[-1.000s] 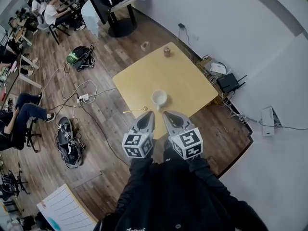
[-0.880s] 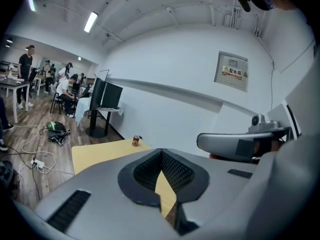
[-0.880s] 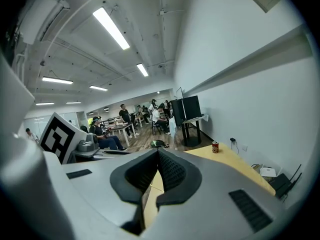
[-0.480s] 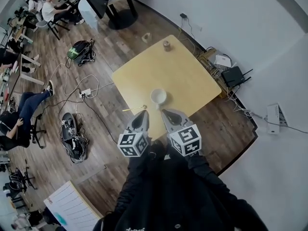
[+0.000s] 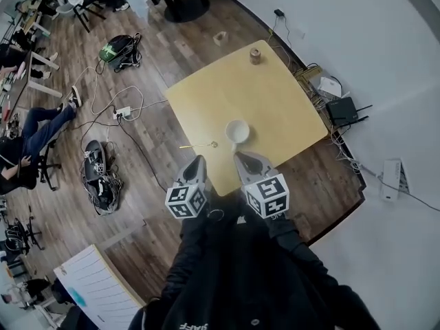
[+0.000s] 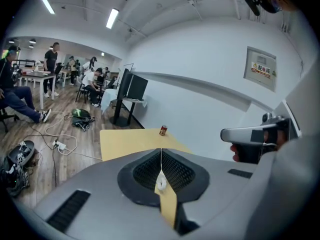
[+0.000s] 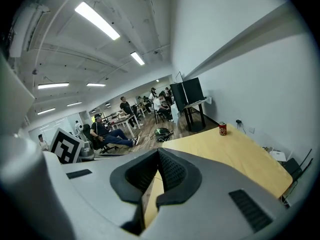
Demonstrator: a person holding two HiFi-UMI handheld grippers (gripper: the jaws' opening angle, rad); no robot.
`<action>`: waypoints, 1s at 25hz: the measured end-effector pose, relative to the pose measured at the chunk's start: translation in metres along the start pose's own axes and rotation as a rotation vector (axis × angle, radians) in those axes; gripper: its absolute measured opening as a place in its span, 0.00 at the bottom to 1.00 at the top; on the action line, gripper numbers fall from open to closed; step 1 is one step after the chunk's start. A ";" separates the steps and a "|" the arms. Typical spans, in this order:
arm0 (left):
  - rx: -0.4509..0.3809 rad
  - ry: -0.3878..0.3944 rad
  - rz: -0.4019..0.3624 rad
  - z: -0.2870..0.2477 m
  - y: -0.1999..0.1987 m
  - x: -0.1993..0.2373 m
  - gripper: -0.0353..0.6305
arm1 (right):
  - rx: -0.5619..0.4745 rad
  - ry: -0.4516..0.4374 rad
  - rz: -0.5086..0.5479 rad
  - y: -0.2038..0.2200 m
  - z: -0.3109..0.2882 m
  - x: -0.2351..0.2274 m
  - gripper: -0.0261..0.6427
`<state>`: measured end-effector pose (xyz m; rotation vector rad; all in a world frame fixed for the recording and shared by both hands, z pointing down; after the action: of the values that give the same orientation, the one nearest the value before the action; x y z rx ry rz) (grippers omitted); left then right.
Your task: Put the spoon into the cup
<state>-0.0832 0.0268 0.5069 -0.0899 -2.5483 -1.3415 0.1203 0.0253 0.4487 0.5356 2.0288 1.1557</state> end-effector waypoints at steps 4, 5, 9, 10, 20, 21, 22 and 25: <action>0.043 -0.030 0.053 -0.018 0.014 0.027 0.11 | 0.042 -0.002 -0.002 0.002 -0.024 -0.006 0.07; 0.055 -0.038 0.064 -0.023 0.017 0.034 0.11 | 0.054 -0.003 -0.004 0.002 -0.031 -0.008 0.07; 0.111 -0.073 0.108 -0.043 0.030 0.062 0.11 | 0.112 -0.007 -0.021 0.008 -0.061 -0.018 0.07; 0.123 -0.082 0.121 -0.048 0.034 0.070 0.11 | 0.126 -0.011 -0.025 0.010 -0.069 -0.019 0.07; 0.228 -0.120 0.247 -0.099 0.061 0.135 0.11 | 0.244 -0.064 -0.034 0.021 -0.145 -0.022 0.07; 0.237 -0.121 0.260 -0.105 0.063 0.140 0.11 | 0.252 -0.067 -0.034 0.021 -0.150 -0.024 0.07; 0.247 -0.124 0.271 -0.110 0.065 0.145 0.11 | 0.261 -0.069 -0.034 0.021 -0.156 -0.025 0.07; 0.278 -0.129 0.297 -0.124 0.072 0.158 0.12 | 0.289 -0.076 -0.033 0.023 -0.169 -0.030 0.07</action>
<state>-0.1984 -0.0436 0.6723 -0.4929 -2.6663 -0.8914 0.0110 -0.0764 0.5360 0.6735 2.1421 0.8135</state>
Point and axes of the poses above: the fingertips, and each gripper's own axes: z backward along the fingers, x to its left, y out of its underside, the point moved 9 cm from there along z, backward along the fingers, and after that the axes turned 14 degrees about -y, right-handed, at the moved point
